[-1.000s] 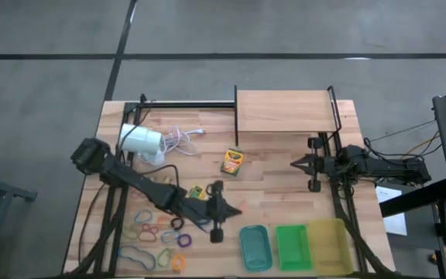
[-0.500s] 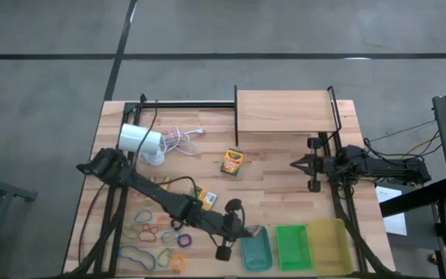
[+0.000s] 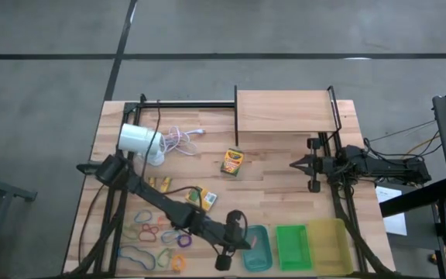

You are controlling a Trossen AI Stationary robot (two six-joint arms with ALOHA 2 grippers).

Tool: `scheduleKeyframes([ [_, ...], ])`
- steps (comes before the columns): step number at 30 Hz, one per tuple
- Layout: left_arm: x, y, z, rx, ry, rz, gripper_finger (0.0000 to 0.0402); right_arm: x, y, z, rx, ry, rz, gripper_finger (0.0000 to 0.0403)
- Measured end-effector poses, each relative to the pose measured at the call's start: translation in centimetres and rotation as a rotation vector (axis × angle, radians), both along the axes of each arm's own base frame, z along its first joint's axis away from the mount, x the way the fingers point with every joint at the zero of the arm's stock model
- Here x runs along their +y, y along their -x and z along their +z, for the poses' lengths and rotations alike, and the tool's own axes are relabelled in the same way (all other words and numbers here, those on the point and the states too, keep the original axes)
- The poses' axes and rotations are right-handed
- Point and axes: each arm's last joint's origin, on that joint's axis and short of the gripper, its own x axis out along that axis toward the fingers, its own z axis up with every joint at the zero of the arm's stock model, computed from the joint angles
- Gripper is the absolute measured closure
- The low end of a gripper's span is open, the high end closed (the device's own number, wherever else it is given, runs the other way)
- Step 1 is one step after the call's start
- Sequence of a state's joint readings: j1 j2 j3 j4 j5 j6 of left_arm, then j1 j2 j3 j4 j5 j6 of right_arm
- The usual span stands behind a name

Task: Pick & Place Office Desk Supplies
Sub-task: Put the orange rubber band into the blue bin

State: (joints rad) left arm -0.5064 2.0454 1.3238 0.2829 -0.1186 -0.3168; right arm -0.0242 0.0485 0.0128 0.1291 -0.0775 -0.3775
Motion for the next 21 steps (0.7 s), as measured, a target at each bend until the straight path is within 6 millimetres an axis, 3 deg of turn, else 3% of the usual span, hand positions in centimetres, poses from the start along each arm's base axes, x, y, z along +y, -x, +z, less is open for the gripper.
scheduleKeyframes([
  [10,0.1,-1.2,-3.1,0.063,0.025,0.04,0.0399,0.0,0.0,0.0,0.0,0.0,-0.001,0.0394],
  [21,1.4,-1.3,-4.6,0.188,0.018,0.121,0.0398,0.0,0.0,0.0,0.0,0.0,-0.001,0.0394],
])
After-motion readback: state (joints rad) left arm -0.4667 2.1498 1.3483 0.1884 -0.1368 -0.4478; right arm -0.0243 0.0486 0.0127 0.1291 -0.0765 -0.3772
